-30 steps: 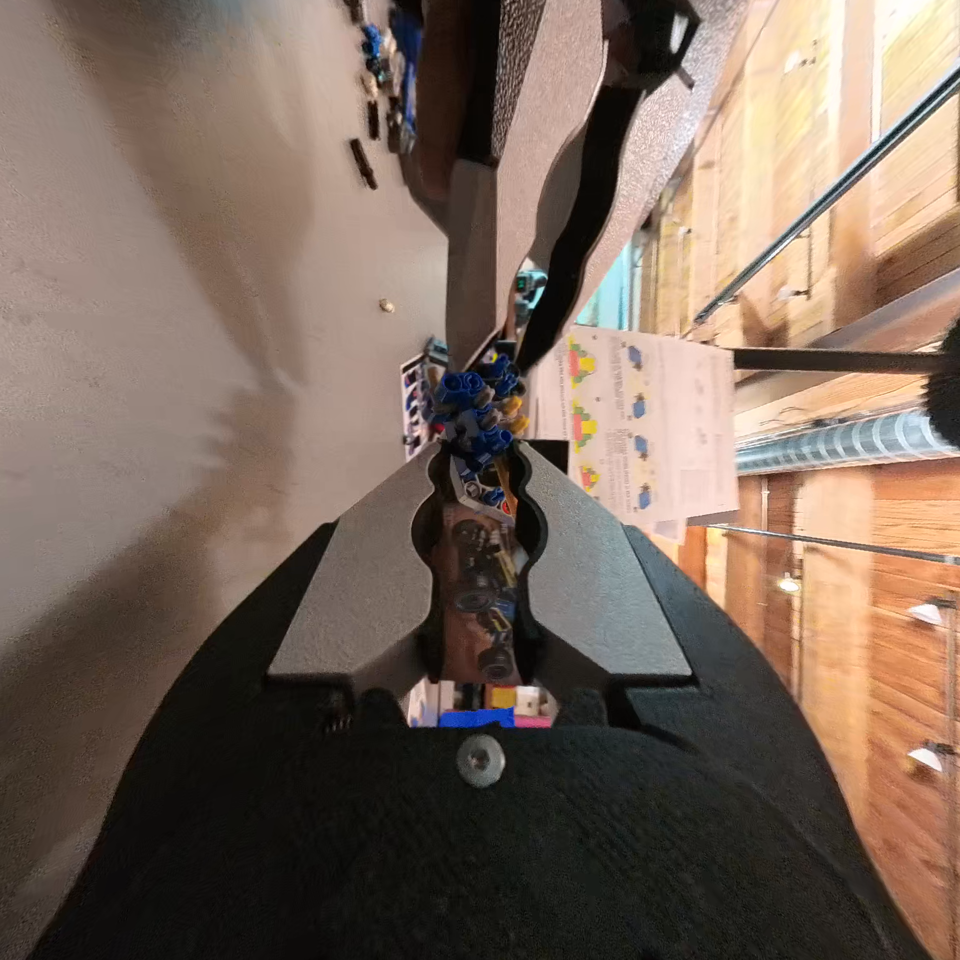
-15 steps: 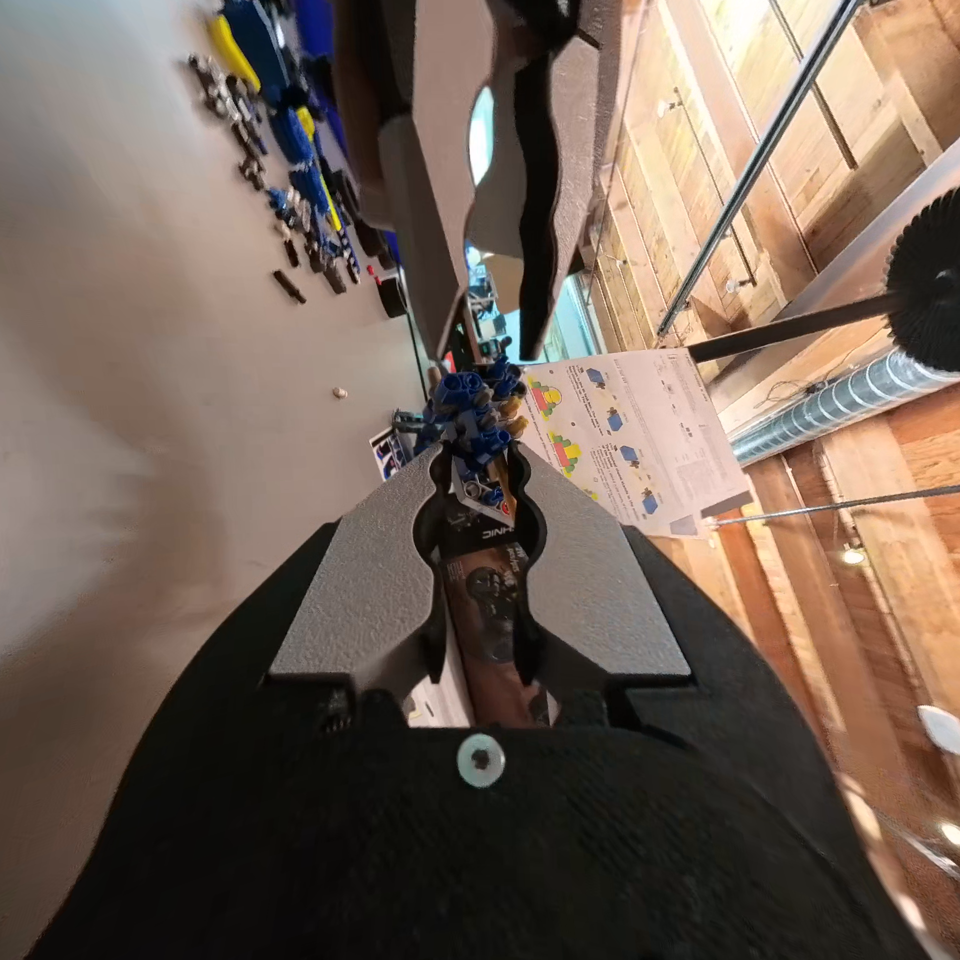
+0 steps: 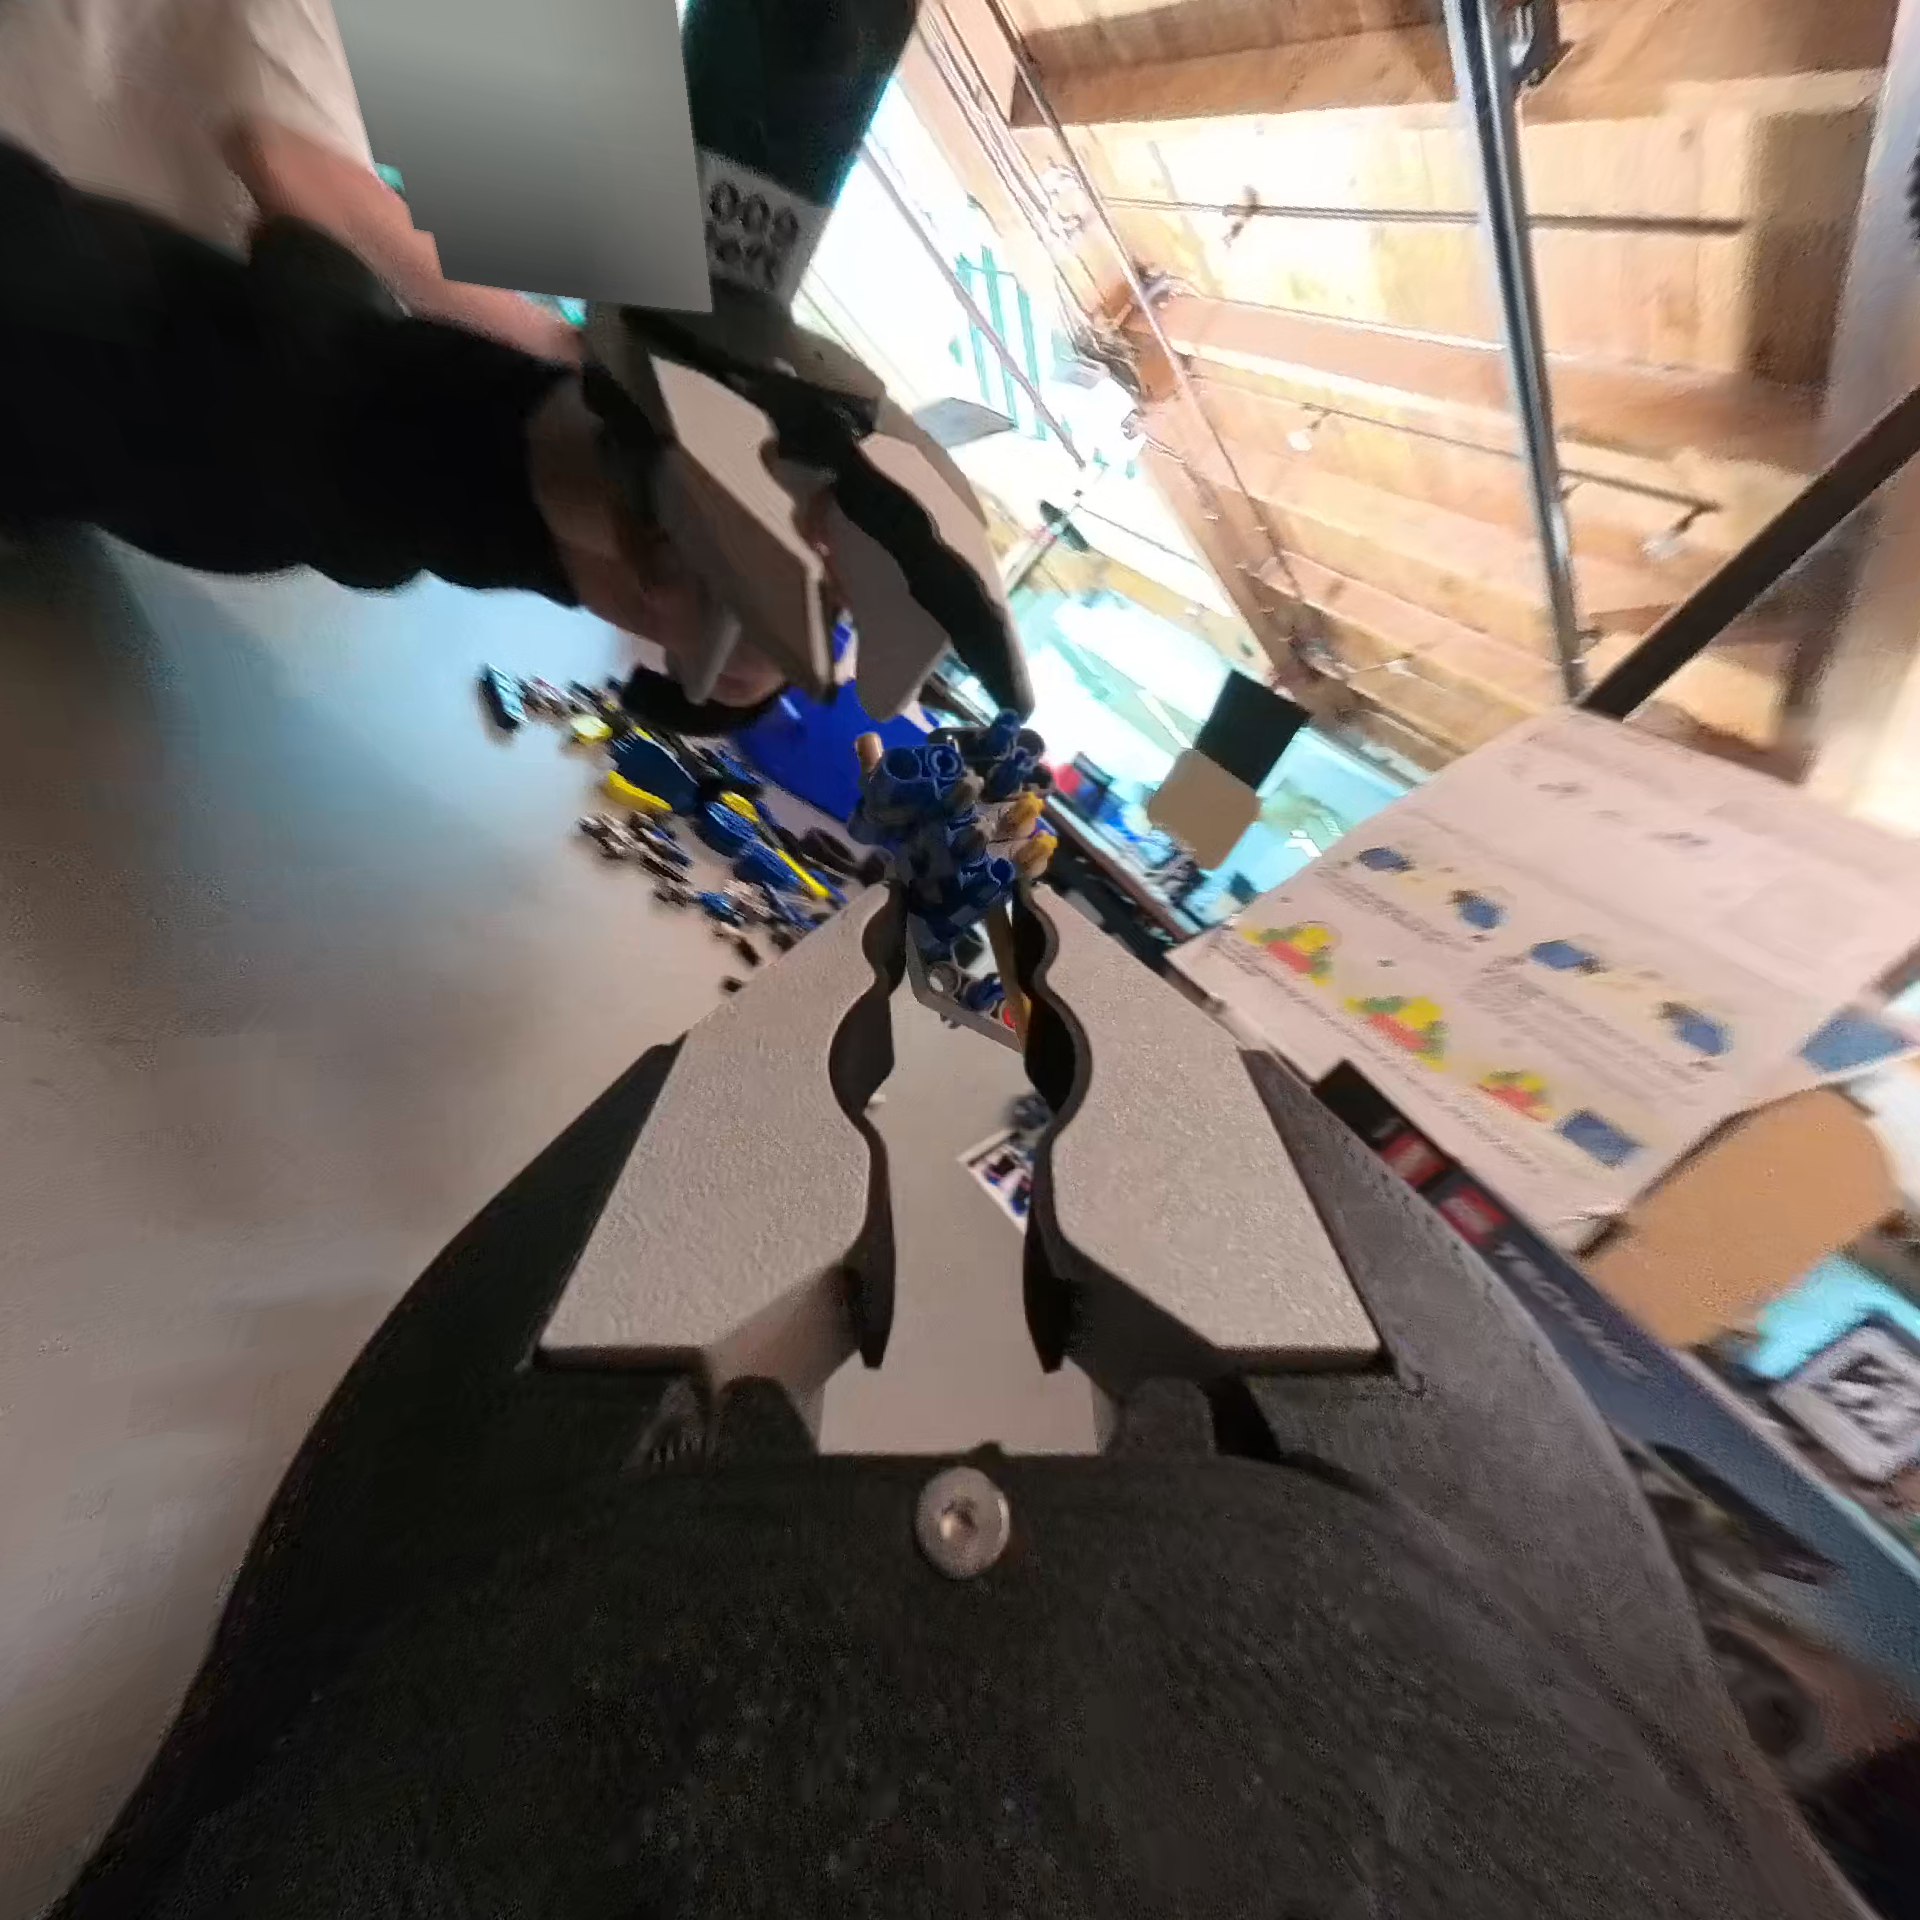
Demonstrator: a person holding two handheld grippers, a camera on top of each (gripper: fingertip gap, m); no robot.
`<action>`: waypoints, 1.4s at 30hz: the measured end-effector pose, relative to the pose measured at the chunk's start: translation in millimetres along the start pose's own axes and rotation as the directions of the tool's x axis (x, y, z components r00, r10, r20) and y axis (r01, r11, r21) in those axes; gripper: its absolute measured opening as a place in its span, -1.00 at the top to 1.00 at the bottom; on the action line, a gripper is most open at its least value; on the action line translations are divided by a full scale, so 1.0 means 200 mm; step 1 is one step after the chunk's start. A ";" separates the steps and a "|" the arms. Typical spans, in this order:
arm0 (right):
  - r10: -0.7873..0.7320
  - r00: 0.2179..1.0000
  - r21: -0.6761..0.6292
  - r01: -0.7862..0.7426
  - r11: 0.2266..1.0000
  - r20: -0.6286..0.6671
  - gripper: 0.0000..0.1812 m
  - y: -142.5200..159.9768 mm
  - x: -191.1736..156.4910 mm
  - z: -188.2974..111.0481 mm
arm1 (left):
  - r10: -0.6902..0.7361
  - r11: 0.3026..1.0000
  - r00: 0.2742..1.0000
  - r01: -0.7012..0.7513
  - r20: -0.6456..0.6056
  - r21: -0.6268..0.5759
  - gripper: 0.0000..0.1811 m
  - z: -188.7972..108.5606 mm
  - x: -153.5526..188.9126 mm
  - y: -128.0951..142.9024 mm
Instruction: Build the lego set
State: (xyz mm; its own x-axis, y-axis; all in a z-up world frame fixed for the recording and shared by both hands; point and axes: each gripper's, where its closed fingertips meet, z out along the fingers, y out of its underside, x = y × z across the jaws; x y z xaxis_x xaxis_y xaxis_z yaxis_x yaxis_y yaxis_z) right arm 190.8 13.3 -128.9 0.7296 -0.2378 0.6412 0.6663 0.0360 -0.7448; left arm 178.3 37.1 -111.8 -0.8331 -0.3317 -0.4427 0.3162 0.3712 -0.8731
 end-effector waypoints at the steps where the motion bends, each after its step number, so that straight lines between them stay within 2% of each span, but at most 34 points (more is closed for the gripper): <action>1: 0.040 0.999 0.021 -0.040 0.999 0.023 0.80 -0.01 -0.01 0.00 | -0.045 0.999 0.999 0.045 0.000 0.031 0.52 -0.02 -0.02 -0.01; 5: 0.199 0.975 0.096 -0.208 0.973 0.104 0.80 -0.06 -0.03 -0.01 | -0.143 0.981 0.986 0.152 -0.081 0.117 0.54 -0.05 0.00 -0.05; 10: 0.274 0.942 0.105 -0.298 0.949 0.196 0.81 -0.08 -0.09 0.00 | -0.163 0.979 0.977 0.177 -0.134 0.104 0.58 -0.01 0.05 -0.06; 15: 0.245 0.949 0.075 -0.264 0.962 0.199 0.81 -0.06 -0.11 0.01 | -0.132 0.990 0.983 0.138 -0.129 0.039 0.61 0.03 0.08 -0.03; 18: 0.222 0.959 0.055 -0.235 0.970 0.175 0.82 -0.04 -0.10 0.01 | -0.117 0.993 0.986 0.116 -0.119 -0.011 0.76 0.05 0.08 0.00; 23: 0.180 0.977 -0.005 -0.181 0.983 0.114 0.82 0.01 -0.08 0.02 | -0.066 0.997 0.997 0.064 -0.037 -0.051 0.77 0.07 0.03 0.05; 33: 0.194 0.980 -0.123 -0.187 0.974 0.043 0.82 0.13 -0.02 0.01 | 0.060 0.994 0.992 -0.049 0.114 -0.095 0.78 0.14 -0.03 0.11; 39: 0.105 0.991 -0.171 -0.091 0.981 0.079 0.83 0.17 -0.07 0.02 | -0.107 0.993 0.994 0.107 0.016 -0.058 0.76 0.13 -0.01 0.17; 42: 0.078 0.991 -0.189 -0.056 0.980 0.112 0.83 0.18 -0.10 0.03 | -0.145 0.988 0.989 0.143 -0.030 -0.059 0.67 0.10 0.00 0.20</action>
State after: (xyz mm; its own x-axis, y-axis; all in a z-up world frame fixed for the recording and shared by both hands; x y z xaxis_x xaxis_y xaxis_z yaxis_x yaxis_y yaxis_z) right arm 200.2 25.4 -167.3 0.7920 -0.1238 0.5979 0.5834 -0.1352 -0.8008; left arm 200.3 33.9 -151.9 -0.8832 -0.3561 -0.3054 0.1666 0.3704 -0.9138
